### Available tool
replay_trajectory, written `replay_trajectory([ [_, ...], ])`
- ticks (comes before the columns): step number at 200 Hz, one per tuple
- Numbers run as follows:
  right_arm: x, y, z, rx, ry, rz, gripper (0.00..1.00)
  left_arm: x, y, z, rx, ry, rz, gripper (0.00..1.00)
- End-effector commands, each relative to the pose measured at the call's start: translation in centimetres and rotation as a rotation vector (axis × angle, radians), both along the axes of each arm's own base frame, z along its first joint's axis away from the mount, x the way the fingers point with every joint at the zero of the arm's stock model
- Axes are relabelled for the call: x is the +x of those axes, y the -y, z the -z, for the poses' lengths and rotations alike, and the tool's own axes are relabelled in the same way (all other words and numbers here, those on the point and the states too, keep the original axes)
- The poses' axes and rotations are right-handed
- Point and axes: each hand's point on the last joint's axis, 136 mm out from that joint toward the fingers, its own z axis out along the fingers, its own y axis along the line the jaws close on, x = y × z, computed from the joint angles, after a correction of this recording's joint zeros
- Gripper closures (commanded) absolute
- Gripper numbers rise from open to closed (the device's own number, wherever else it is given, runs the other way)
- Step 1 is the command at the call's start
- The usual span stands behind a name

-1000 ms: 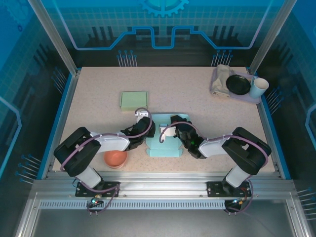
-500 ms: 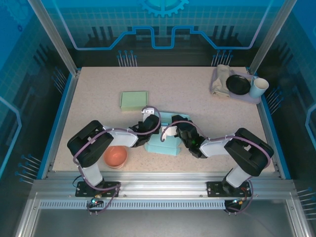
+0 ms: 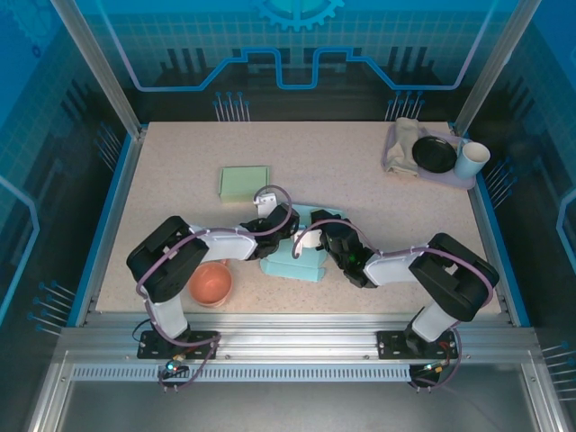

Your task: Fold the paper box

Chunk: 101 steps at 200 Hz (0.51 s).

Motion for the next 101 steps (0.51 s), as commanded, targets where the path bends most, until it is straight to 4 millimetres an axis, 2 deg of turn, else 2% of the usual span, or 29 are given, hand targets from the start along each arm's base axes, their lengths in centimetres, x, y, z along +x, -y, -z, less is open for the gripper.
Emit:
replay_trajectory([
  [1,0.2,2.4,1.3,-0.028,-0.05,0.081,1.0,-0.5,-5.5,0.9,0.117,-0.037,-0.106,0.73],
  [49,0.3,2.5,1.4,-0.02,-0.07,0.086,1.0,-0.9,-3.3,-0.1,0.026,-0.015,0.033,0.68],
  [79,0.4,2.6,1.6,-0.026,-0.075,0.092,1.0,-1.5,-1.3,-1.0,-0.012,0.023,0.169,0.55],
  [101,0.4,2.6,1.6,-0.023,-0.078,0.094,1.0,-2.0,-0.8,-1.0,0.006,0.038,0.22,0.49],
])
